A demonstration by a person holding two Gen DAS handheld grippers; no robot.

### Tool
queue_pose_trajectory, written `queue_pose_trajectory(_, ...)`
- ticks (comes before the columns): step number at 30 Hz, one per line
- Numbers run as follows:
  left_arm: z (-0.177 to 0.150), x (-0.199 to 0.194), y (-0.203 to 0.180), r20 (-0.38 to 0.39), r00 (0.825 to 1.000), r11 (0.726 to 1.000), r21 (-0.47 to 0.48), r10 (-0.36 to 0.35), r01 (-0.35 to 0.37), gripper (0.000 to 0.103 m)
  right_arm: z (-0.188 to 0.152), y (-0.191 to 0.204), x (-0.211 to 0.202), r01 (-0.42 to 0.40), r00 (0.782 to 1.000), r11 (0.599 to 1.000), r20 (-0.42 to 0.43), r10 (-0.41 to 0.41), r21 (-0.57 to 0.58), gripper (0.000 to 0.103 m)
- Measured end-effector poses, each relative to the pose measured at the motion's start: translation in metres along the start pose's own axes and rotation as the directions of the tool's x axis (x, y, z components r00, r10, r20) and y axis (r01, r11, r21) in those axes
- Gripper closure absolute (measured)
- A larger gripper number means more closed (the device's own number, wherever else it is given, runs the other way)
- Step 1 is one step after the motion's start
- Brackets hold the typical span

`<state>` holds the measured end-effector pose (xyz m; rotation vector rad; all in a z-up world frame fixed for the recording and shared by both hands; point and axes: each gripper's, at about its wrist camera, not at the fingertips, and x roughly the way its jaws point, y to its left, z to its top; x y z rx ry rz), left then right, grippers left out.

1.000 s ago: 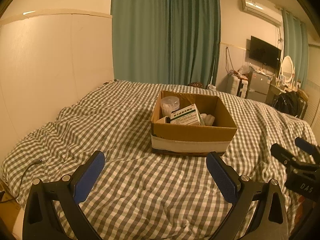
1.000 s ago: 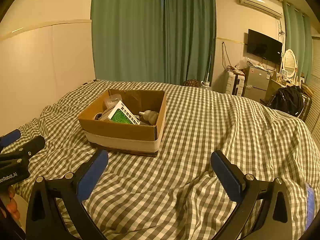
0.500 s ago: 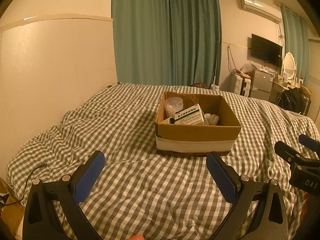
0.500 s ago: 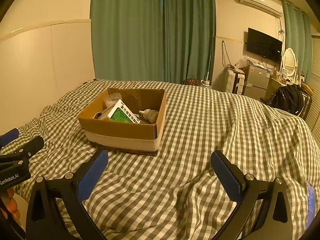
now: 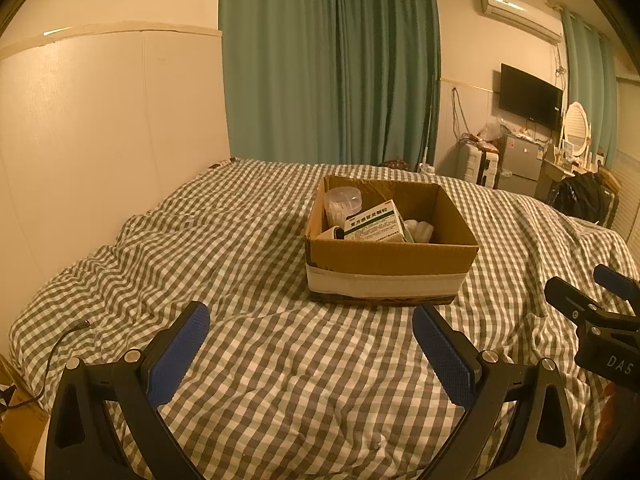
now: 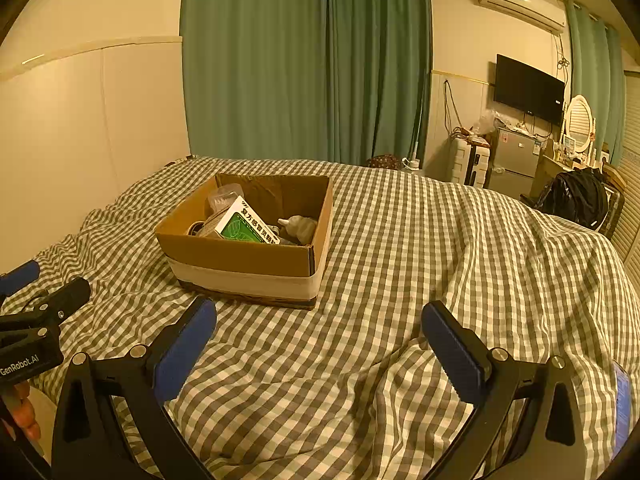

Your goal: Organize objects

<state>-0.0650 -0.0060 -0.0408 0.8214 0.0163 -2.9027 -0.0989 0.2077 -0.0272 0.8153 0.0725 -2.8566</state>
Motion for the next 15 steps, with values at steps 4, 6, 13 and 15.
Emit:
queue_pose_trajectory(4, -0.0006, 0.0008, -0.0012, -0.005, 1.0, 1.0, 0.005, 0.003, -0.003, 0.0, -0.0008, 0.0009, 0.0015, 0.001, 1.0, 1.0, -0.004, -0.001, -0.002, 0.0)
queue_pose_trajectory(6, -0.0013, 0.001, -0.0016, -0.006, 1.0, 1.0, 0.006, 0.002, -0.002, 0.0, -0.0008, 0.0009, 0.0017, 0.001, 1.0, 1.0, -0.005, -0.001, -0.002, 0.0)
queue_pose_trajectory(13, -0.0025, 0.0036, -0.001, -0.016, 1.0, 1.0, -0.002, -0.001, 0.001, 0.0, -0.0018, 0.0011, 0.0018, -0.001, 1.0, 1.0, -0.007, 0.001, -0.001, 0.0)
queue_pose_trajectory(15, -0.0024, 0.0041, -0.0005, -0.016, 1.0, 1.0, -0.004, -0.006, 0.006, 0.0, -0.0016, 0.0009, 0.0021, -0.001, 1.0, 1.0, -0.006, 0.001, -0.002, 0.0)
